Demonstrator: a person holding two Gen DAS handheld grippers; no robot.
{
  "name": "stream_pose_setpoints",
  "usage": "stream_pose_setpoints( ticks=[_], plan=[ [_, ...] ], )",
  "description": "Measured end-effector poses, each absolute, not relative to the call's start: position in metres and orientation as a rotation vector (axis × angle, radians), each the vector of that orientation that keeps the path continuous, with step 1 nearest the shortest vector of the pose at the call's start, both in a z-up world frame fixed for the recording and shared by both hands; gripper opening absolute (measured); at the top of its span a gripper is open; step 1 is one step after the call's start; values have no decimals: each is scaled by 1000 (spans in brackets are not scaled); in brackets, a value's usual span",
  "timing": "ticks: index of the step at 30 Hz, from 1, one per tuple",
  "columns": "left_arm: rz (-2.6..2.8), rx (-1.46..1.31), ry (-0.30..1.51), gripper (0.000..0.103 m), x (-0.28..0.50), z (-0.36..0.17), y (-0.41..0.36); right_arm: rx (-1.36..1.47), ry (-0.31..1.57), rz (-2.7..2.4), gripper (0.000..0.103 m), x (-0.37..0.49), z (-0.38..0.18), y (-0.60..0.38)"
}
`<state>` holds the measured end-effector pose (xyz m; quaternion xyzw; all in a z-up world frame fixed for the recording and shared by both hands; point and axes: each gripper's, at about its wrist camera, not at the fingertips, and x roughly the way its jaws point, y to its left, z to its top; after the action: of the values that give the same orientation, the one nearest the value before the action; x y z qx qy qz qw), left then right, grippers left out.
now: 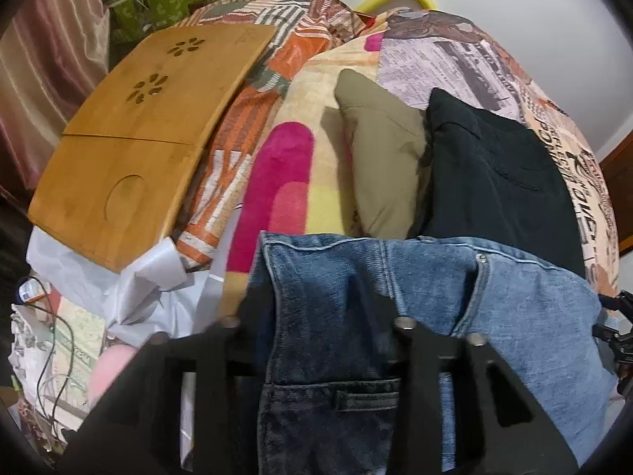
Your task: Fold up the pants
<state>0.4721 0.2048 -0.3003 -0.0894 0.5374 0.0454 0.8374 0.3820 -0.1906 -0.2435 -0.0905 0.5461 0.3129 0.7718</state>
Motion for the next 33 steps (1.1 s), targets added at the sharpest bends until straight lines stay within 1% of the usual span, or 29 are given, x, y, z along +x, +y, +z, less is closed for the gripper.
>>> stream_pose_setpoints(
  ticks=[1, 2, 3, 5, 6, 7, 8, 10, 13, 16, 19, 24, 33],
  plan=[
    [105, -176, 1135, 27, 473, -299, 204, -193, 1186, 684, 58, 381, -243, -190],
    [104, -165, 1132, 25, 473, -297, 202, -189, 1182, 691, 52, 377, -241, -189],
    [102, -162, 1130, 21, 473, -297, 201, -199, 1178, 684, 44, 376, -241, -186],
    [108, -167, 1120, 14, 471, -295, 201, -238, 1162, 664, 38, 372, -240, -180],
    [119, -169, 1114, 7, 469, -294, 202, -249, 1157, 655, 33, 374, -240, -178],
    [136, -158, 1105, 6, 467, -292, 200, -252, 1151, 637, 25, 375, -240, -177],
    [147, -143, 1094, 6, 465, -289, 198, -247, 1152, 621, 20, 376, -240, -178],
    [157, -111, 1063, 5, 460, -281, 194, -230, 1143, 612, 14, 376, -238, -180],
    [146, -92, 1009, 5, 449, -261, 190, -238, 1108, 592, 10, 369, -228, -181],
    [118, -87, 967, 4, 438, -238, 188, -220, 1065, 583, 8, 363, -214, -184],
    [85, -85, 925, 4, 420, -215, 185, -166, 1032, 582, 7, 355, -195, -192],
    [54, -58, 871, 4, 385, -188, 181, -153, 974, 581, 7, 328, -167, -196],
    [13, -66, 823, 4, 311, -162, 183, -141, 901, 600, 7, 262, -132, -198]
  ],
)
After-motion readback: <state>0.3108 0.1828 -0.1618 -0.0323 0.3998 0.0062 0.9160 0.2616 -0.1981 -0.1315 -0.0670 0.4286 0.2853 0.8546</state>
